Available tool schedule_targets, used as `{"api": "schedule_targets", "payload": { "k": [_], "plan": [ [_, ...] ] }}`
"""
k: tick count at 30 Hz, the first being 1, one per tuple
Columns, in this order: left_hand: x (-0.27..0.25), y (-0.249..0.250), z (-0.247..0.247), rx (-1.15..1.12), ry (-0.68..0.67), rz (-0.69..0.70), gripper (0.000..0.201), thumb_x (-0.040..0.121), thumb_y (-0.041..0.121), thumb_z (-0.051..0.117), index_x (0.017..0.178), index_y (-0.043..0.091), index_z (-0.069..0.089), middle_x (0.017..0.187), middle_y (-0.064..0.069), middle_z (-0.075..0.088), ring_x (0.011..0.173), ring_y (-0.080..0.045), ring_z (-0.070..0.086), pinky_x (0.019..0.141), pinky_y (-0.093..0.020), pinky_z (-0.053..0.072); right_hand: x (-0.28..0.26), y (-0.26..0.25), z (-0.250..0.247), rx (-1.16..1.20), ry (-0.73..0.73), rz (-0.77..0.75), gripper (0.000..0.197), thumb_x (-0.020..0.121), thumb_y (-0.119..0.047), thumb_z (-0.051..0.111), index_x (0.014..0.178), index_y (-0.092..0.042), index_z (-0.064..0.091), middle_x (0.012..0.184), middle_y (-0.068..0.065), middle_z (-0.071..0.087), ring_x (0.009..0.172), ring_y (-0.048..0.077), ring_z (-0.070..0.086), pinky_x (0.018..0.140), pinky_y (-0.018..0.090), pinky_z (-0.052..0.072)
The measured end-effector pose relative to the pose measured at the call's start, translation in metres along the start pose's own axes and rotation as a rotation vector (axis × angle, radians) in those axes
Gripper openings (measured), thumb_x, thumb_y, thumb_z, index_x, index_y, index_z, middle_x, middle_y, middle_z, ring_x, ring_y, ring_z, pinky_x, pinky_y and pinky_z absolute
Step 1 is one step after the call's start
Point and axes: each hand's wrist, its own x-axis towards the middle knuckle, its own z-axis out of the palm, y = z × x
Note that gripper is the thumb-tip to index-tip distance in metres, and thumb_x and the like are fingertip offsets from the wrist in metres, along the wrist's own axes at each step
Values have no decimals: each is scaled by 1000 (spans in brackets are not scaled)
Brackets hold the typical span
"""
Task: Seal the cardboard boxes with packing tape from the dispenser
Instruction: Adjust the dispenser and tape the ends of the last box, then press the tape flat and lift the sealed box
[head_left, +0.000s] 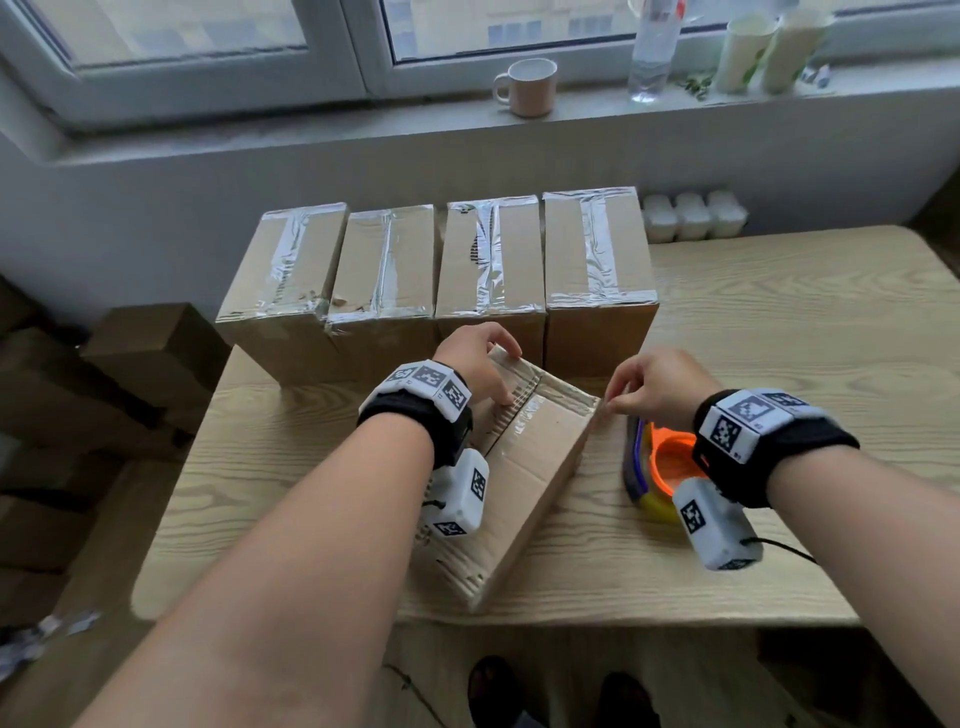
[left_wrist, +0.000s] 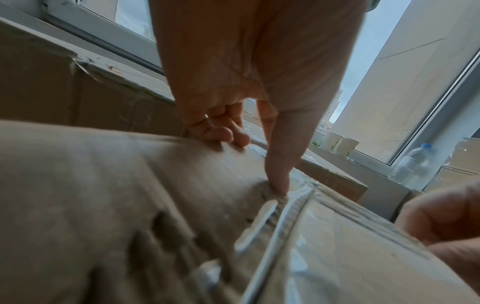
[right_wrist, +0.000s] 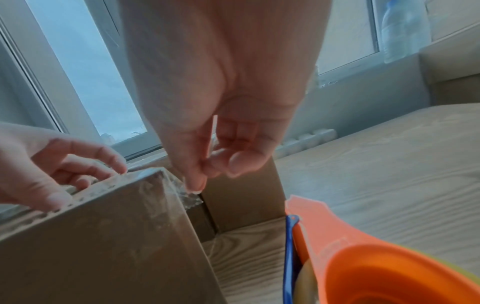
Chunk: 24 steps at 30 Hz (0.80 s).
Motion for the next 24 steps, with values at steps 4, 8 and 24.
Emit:
{"api": "schedule_targets", "payload": {
  "k": [4,8,24],
  "plan": [
    [0,0,-1,11,-8,1,50,62,6,86,98,32,62,118,0,53,108,-23,56,94,-40,49,4,-7,-1,-71,51,16,17,80,-16,70,69,-28,70,71,-12,60,66,5,56,64,22,44],
    [2,-1,-1,20,-11,6,50,62,8,86,96,33,60,116,0,51,106,-22,55,92,-38,49,6,-14,3,-111,-194,49,25,74,-2,66,89,-22,68,77,-3,70,62,14,67,59,26,56],
    [5,-2,-2,-19,-50,-6,51,64,8,85,103,31,60,116,2,47,107,-22,52,81,-31,45,13,-30,-2,-118,-122,82,19,78,-5,65,73,-22,70,71,-4,66,74,17,63,66,27,52]
  ]
}}
